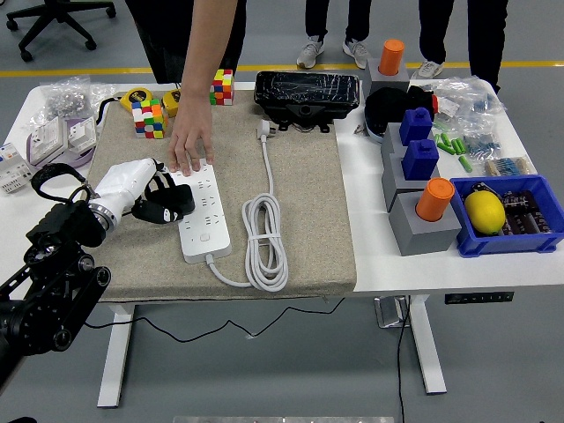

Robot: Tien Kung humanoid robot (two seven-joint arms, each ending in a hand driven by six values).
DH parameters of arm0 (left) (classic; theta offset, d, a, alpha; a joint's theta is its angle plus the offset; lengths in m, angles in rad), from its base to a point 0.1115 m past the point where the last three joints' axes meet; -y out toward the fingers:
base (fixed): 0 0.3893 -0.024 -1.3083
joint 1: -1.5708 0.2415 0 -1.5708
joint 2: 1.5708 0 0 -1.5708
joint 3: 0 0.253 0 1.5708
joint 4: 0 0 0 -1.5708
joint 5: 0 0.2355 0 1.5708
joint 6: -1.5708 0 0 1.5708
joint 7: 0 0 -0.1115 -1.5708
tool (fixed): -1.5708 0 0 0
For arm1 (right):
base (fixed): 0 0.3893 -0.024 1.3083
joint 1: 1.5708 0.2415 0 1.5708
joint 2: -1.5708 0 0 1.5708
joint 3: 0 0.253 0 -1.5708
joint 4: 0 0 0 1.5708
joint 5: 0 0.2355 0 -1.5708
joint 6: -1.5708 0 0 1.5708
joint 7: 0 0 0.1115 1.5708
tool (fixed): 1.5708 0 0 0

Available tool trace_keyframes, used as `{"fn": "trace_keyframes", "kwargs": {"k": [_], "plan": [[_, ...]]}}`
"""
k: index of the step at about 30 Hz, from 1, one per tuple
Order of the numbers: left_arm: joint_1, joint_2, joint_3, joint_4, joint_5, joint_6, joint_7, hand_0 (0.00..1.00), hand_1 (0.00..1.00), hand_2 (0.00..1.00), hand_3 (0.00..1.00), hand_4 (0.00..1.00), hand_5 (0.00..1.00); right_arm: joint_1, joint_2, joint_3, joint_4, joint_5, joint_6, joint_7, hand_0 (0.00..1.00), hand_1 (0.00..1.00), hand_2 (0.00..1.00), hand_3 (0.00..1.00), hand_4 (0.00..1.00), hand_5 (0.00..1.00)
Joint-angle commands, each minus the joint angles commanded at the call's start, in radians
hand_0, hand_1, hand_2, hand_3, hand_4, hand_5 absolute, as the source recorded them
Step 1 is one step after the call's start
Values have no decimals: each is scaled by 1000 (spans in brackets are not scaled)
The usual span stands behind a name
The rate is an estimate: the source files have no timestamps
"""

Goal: Pick up the plug,place it near the board,insert it into the board,press the button

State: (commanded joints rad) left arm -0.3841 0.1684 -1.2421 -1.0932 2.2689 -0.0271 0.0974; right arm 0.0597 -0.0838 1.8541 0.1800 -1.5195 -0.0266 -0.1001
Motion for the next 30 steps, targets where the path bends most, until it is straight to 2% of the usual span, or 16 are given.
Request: {"fn": "trace_keyframes", "kwargs": {"k": [3,4,9,10,21,25,30], "plan": [[0,0,-3,0,0,3,-1,261,303,442,485,949,230,0,0,1,0,-1,-1,0,791,715,714,763,998,998],[0,0,-4,0,0,3,-2,253,269,398,469,827,217,0,0,1,0,-1,-1,0,790,715,714,763,998,998],[-1,-1,-10,1,0,-14,-2,253,269,398,469,827,217,1,-1,0,0,0,-1,1,790,715,714,763,998,998],[0,0,-10,1,0,-17,-3,249,268,330,456,786,166,2,0,1,0,1,-1,1,791,714,713,763,998,998],[1,3,-28,-5,-6,-18,-7,249,236,305,429,777,157,2,1,-1,0,4,-1,2,790,714,713,763,998,998],[3,9,-49,-31,-9,-18,-9,249,233,298,433,773,149,1,1,-1,0,5,-1,2,792,714,713,763,998,998],[9,10,-102,-104,-25,-2,-20,247,236,294,439,777,156,2,1,-2,0,6,0,1,791,714,713,763,998,998]]}}
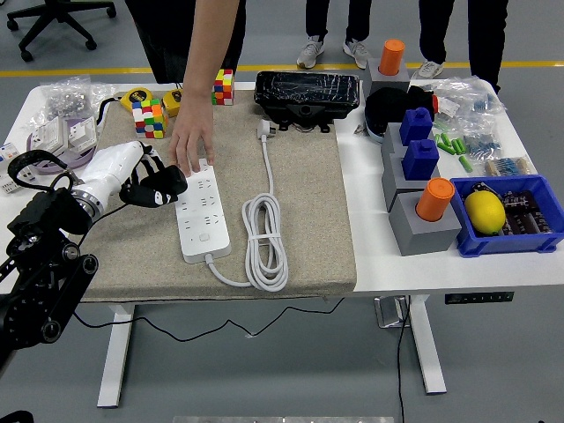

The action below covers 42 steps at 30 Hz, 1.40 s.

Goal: Pick up the plug,place it near the board,insert it into the board,press the button

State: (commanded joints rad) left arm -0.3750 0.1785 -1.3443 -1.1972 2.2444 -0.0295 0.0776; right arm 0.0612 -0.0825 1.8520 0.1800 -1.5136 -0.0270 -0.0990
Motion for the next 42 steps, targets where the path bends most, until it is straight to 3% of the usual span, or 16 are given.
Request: {"fn": "trace_keyframes", "kwargs": {"k": [5,15,16,18,29,42], "plan": [[4,2,-23,-29,2,9,2,264,253,295,443,783,166,-1,-1,-2,0,1,0,0,791,715,714,763,998,998],[29,18,-53,64,24,13,-27,276,257,304,437,789,175,-5,0,-5,0,5,0,1,790,714,713,763,998,998],[32,20,-57,68,25,12,-27,316,355,404,464,796,177,-5,0,-5,0,5,0,1,790,714,713,763,998,998],[39,25,-70,79,25,12,-30,316,355,404,464,796,177,-7,0,-5,0,6,0,0,790,714,713,763,998,998],[65,51,-50,84,25,-45,-39,329,392,428,487,796,146,-5,0,-6,0,9,0,2,789,714,713,763,998,998],[66,55,-37,93,25,-70,-34,335,420,444,494,803,143,-4,-2,-6,0,11,-1,0,789,713,713,763,998,998]]}}
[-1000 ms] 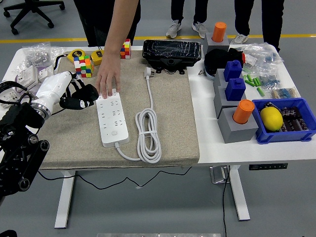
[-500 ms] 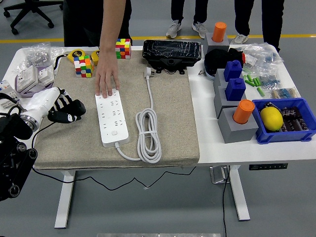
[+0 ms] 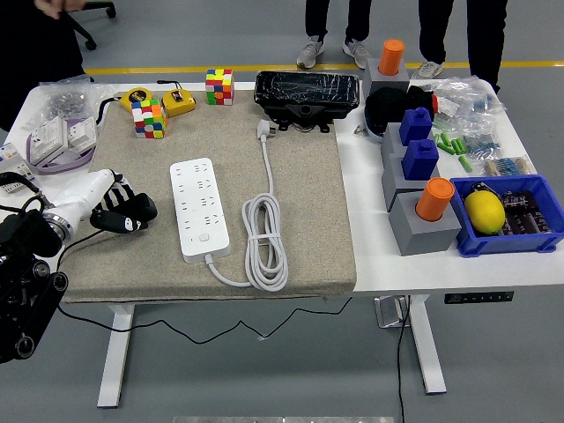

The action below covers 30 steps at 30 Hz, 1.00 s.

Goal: Pick up the plug,place it near the board,insert it into the board,press the button

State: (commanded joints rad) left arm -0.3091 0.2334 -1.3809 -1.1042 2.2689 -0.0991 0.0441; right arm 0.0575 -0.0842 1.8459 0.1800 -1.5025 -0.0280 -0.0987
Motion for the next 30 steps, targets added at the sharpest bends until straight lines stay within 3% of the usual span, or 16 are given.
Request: {"fn": "trace_keyframes", "kwargs": {"k": [3,4,9,10,15,16,25,30], "plan": [[0,0,-2,0,0,-8,2,335,420,444,494,803,143,1,0,1,0,0,0,1,789,713,713,763,998,998],[0,1,-2,0,0,-11,3,388,498,535,536,823,123,1,1,2,0,0,0,1,790,713,713,762,998,998],[1,0,-4,2,0,-34,8,388,498,535,536,823,123,2,1,3,0,-2,1,2,790,713,713,762,998,998],[2,0,-4,3,0,-37,8,474,616,597,572,887,140,2,1,3,0,-2,0,2,790,713,713,762,998,998],[1,-1,-8,3,0,-40,10,474,616,597,572,887,140,2,0,2,0,-1,0,2,790,713,713,762,998,998],[0,-1,-8,2,0,-40,10,533,689,641,592,892,143,2,0,2,0,-1,0,1,790,713,713,762,998,998],[0,2,-11,-16,0,-47,11,549,694,645,594,897,141,2,-1,3,0,-1,0,1,790,713,713,763,998,998],[10,1,-26,-56,0,-60,17,562,700,653,597,917,157,3,0,2,0,0,0,1,790,713,713,762,998,998]]}}
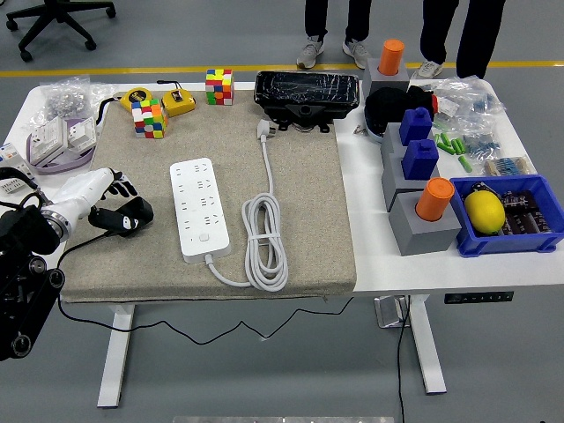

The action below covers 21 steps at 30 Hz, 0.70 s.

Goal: Pick up the plug,place it near the board,insert it into the board,press the button

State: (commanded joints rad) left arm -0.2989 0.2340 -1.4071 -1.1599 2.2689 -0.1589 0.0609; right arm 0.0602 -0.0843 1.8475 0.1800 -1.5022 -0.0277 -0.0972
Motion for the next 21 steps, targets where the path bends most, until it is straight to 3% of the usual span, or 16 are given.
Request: {"fn": "trace_keyframes", "kwargs": {"k": [3,4,9,10,15,16,21], "plan": [[6,-1,-12,-26,0,-7,4,562,700,653,597,917,157,0,0,0,0,0,0,0,790,713,713,762,998,998],[10,-2,-21,-40,0,-9,5,612,728,704,602,954,220,0,0,0,0,0,0,0,790,713,713,762,998,998],[36,-19,-59,-105,-41,6,0,612,728,704,602,954,220,1,0,-1,0,1,0,-1,790,713,713,762,998,998],[45,-26,-65,-119,-68,20,-7,765,857,833,745,998,467,1,1,0,0,1,-1,-1,789,712,713,763,998,998],[74,-54,-87,-172,-213,89,-51,765,857,833,745,998,467,-1,3,2,0,-2,0,-1,789,712,713,763,998,998],[79,-60,-91,-180,-244,100,-61,939,995,990,923,998,796,-1,4,2,0,-2,0,0,791,713,713,763,998,998],[104,-89,-113,-210,-414,125,-106,939,995,990,923,998,796,-2,6,6,0,-6,0,0,791,713,713,763,998,998]]}}
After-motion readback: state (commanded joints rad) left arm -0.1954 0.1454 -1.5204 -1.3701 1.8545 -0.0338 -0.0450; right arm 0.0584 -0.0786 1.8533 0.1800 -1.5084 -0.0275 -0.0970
